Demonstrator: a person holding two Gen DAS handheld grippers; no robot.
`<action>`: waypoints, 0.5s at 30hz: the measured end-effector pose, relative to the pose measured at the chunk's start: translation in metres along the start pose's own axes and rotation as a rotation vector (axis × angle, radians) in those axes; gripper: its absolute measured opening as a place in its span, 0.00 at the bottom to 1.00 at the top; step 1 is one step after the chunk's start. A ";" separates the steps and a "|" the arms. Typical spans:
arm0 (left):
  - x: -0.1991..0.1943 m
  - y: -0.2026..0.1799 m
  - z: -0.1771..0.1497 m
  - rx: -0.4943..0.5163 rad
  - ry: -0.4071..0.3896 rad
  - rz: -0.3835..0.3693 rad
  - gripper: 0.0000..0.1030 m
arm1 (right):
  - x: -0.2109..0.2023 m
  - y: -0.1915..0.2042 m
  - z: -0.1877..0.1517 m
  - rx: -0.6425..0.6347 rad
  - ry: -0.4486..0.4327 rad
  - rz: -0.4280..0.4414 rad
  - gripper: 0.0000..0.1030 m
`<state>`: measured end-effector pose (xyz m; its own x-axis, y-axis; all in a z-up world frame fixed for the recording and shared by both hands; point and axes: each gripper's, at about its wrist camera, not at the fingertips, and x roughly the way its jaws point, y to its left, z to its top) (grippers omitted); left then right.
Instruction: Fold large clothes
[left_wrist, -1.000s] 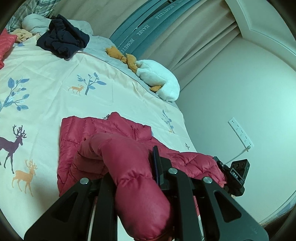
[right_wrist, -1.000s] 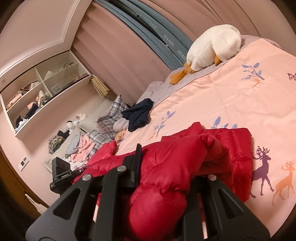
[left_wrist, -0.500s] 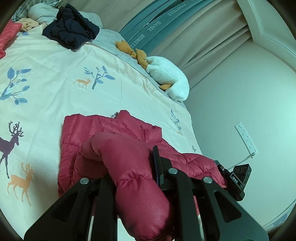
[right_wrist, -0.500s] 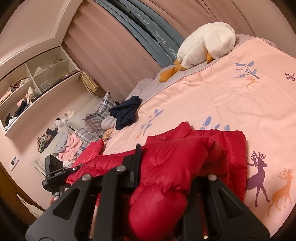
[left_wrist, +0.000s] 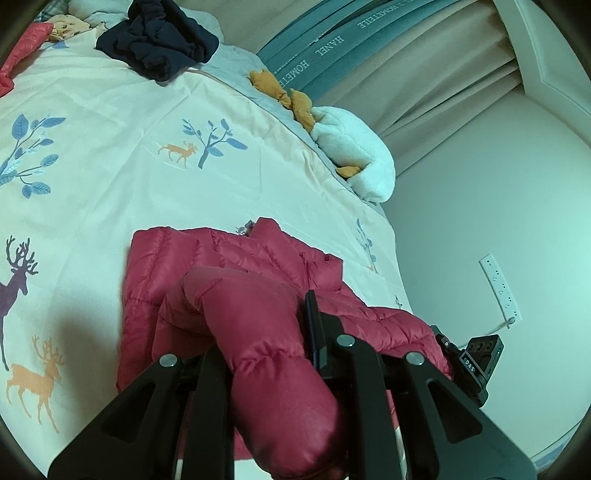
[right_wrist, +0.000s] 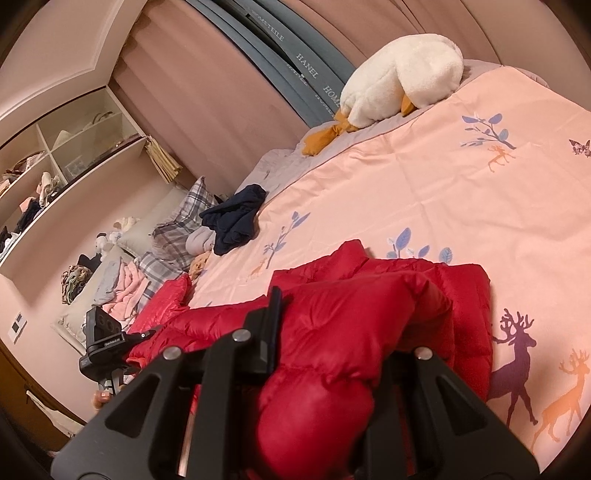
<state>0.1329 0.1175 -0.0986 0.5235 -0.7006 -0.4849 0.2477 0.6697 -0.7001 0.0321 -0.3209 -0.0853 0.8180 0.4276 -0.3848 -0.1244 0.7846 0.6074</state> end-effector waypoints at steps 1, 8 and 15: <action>0.003 0.001 0.002 0.002 0.003 0.007 0.14 | 0.003 -0.002 0.001 0.002 0.002 -0.003 0.18; 0.020 0.011 0.011 -0.028 0.013 0.025 0.14 | 0.020 -0.011 0.008 0.021 0.013 -0.021 0.18; 0.039 0.025 0.019 -0.073 0.028 0.044 0.15 | 0.042 -0.020 0.013 0.032 0.036 -0.051 0.18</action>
<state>0.1746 0.1118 -0.1254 0.5093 -0.6779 -0.5301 0.1643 0.6813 -0.7134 0.0762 -0.3244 -0.1042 0.8017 0.4042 -0.4403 -0.0646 0.7910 0.6084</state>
